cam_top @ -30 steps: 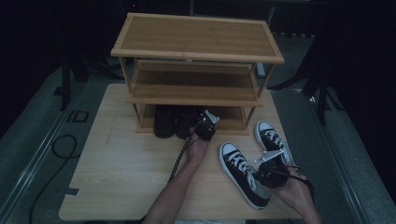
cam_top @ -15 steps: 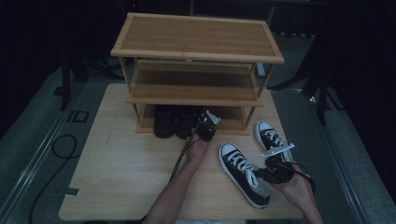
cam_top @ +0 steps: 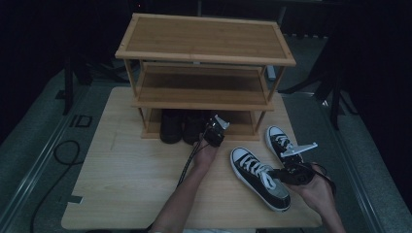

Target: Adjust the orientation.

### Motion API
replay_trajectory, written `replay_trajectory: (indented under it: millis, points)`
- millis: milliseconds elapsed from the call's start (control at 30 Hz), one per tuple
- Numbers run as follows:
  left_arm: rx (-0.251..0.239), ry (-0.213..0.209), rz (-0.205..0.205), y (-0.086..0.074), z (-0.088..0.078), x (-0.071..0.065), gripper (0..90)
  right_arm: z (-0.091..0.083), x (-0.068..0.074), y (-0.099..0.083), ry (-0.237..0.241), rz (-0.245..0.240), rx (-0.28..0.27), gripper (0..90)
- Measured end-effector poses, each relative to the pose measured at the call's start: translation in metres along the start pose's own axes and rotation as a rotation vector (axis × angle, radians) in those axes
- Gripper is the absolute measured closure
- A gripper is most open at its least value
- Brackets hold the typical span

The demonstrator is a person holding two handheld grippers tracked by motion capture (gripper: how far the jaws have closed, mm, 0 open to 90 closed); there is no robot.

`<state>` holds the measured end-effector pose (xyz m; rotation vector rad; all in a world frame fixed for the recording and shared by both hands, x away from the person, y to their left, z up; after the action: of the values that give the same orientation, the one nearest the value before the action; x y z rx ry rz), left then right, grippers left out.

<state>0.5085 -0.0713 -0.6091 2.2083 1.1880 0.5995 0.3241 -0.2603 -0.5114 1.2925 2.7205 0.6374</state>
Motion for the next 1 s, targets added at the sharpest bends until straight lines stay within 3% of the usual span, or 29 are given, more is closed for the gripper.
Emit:
replay_trajectory:
  millis: [1000]
  points:
    - [-0.001, 0.008, 0.008, 0.0, 0.0, -0.001, 89.8, -0.047, -0.025, 0.027, -0.016, 0.003, -0.054, 89.2]
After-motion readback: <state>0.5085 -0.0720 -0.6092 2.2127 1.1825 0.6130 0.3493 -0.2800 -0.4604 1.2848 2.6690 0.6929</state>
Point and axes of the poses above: each handheld gripper's, and its own axes: z roughly forward along the jaws, y roughly out of its top, x roughly to its left, the point moved 8 cm from there along z, roughly forward along the jaws, and after that the axes turned 9 degrees about x, right-handed, at the moved point
